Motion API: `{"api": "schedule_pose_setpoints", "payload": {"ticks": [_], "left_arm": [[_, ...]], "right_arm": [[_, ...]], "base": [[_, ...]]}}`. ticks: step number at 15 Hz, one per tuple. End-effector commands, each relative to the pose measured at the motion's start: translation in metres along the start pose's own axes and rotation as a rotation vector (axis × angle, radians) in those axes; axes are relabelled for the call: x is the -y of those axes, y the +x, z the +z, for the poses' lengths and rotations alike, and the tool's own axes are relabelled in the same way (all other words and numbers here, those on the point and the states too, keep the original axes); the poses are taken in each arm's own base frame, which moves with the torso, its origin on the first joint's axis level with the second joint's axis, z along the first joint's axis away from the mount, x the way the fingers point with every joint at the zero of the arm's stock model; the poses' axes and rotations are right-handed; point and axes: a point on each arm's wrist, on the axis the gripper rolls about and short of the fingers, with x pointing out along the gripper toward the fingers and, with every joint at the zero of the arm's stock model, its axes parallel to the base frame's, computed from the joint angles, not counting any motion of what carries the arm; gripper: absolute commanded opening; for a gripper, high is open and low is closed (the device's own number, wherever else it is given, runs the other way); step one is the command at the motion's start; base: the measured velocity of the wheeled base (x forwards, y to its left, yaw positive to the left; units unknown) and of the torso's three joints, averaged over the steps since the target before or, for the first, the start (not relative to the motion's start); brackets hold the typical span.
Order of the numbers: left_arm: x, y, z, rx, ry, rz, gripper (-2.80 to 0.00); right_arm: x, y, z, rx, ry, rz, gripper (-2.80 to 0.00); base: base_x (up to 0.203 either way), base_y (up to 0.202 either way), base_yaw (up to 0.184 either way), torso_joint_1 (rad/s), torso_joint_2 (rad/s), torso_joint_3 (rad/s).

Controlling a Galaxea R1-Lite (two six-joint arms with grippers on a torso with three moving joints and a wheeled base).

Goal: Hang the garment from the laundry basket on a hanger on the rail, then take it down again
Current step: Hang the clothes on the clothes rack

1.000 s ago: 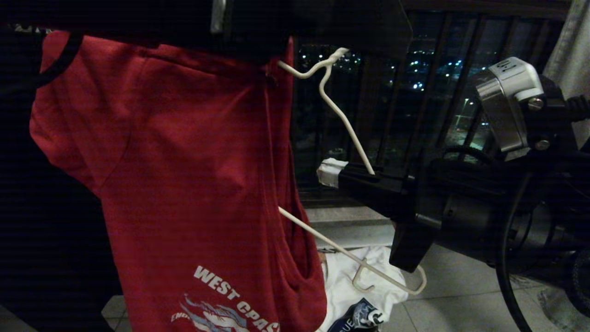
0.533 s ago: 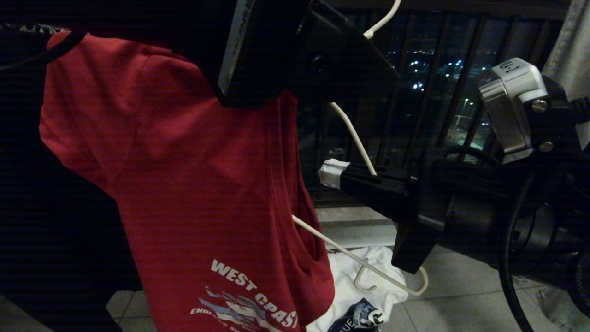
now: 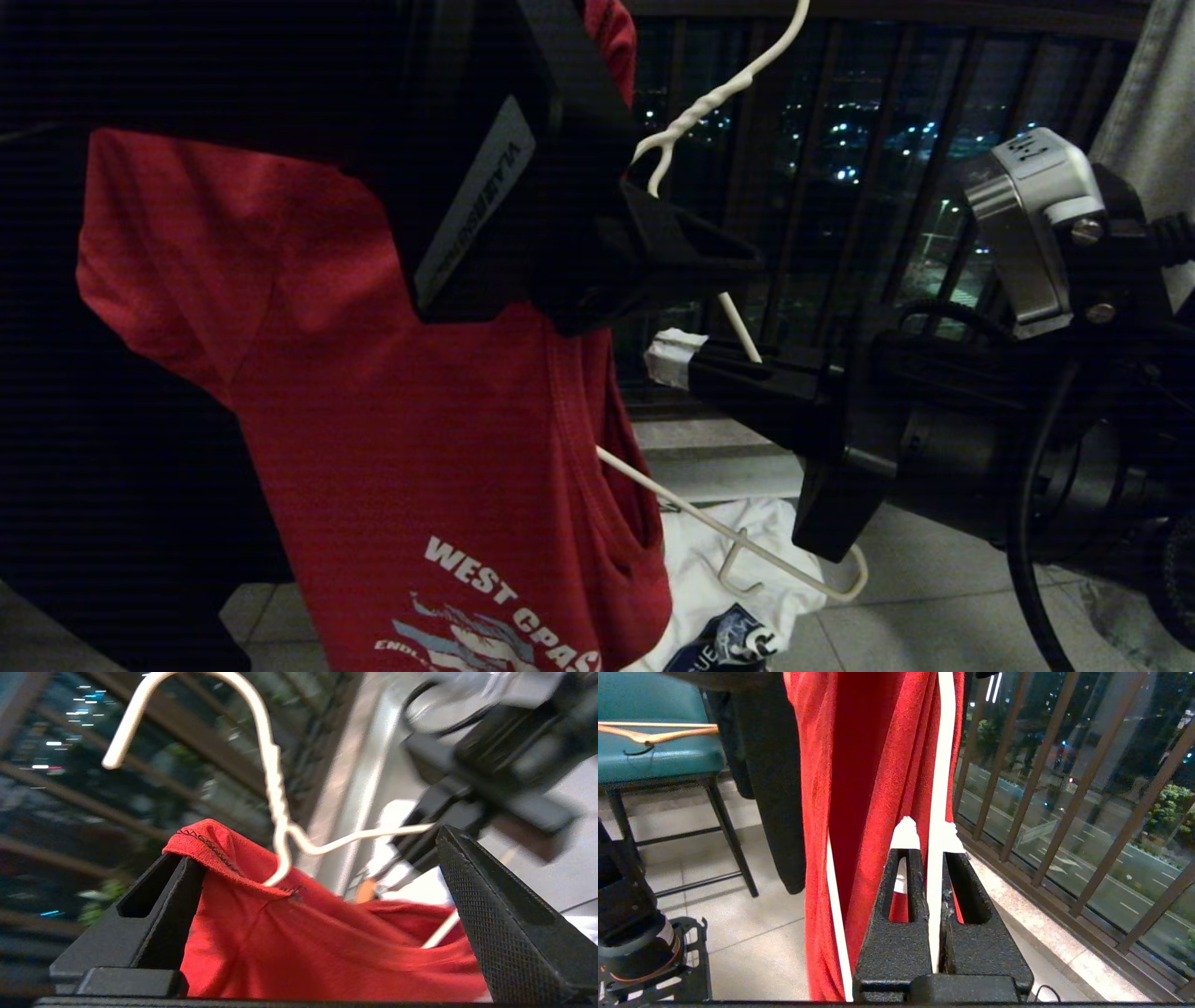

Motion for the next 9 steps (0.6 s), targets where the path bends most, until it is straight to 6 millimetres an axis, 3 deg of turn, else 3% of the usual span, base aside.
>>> {"api": "schedule_pose_setpoints", "payload": {"ticks": [1, 9], "left_arm": [[0.0026, 0.001, -0.0002, -0.033, 0.051, 0.022, 0.0], [0.0077, 0.0038, -0.0031, -0.135, 0.332, 0.061, 0.0]], "right_arm": [[-0.0002, 0.0005, -0.0004, 0.002, -0.001, 0.002, -2.8], [-0.0021, 0.0006, -0.0063, -0.019, -0.02, 0.011, -2.8]], "base": [[0.0, 0.0, 0.0, 0.0, 0.0, 0.0], [0.0, 0.0, 0.0, 0.0, 0.0, 0.0]]}}
